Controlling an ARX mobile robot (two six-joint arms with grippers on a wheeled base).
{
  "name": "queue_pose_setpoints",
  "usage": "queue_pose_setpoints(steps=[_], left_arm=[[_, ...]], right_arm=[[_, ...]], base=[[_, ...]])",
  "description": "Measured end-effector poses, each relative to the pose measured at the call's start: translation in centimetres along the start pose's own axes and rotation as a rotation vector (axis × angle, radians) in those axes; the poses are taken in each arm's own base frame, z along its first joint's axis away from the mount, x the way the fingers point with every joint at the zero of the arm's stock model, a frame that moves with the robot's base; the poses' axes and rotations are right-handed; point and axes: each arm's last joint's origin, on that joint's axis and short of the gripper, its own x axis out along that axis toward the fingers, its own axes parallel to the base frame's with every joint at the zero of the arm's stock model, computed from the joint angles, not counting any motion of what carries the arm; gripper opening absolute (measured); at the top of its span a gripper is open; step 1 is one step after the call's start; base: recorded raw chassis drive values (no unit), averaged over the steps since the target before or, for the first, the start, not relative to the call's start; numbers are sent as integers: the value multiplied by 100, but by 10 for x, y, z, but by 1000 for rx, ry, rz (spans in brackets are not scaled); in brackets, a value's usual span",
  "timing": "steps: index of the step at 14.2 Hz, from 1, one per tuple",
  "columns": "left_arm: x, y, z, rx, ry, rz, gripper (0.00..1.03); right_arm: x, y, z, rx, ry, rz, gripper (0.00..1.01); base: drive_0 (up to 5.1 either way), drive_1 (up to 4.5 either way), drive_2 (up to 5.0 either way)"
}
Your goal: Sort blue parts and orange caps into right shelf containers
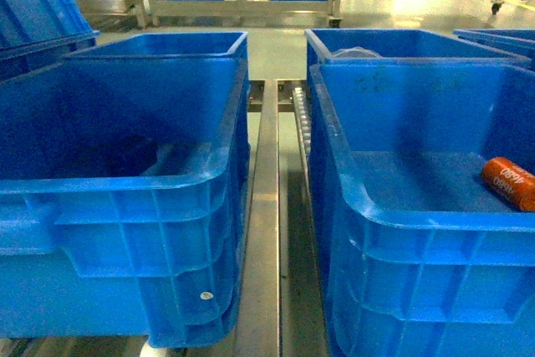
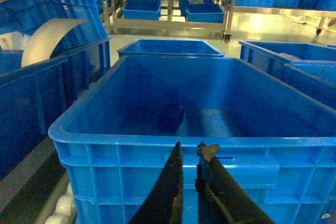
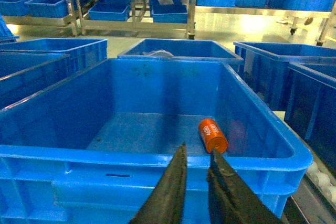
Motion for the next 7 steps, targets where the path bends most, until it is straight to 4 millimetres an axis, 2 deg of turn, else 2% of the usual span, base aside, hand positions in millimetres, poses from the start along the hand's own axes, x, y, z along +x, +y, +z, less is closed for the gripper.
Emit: queue_pose_setpoints(steps=[7], left_arm=[[0, 0, 0, 0, 0, 0, 97]], right_arm=[[0, 0, 0, 0, 0, 0, 100]], base=[[0, 0, 0]])
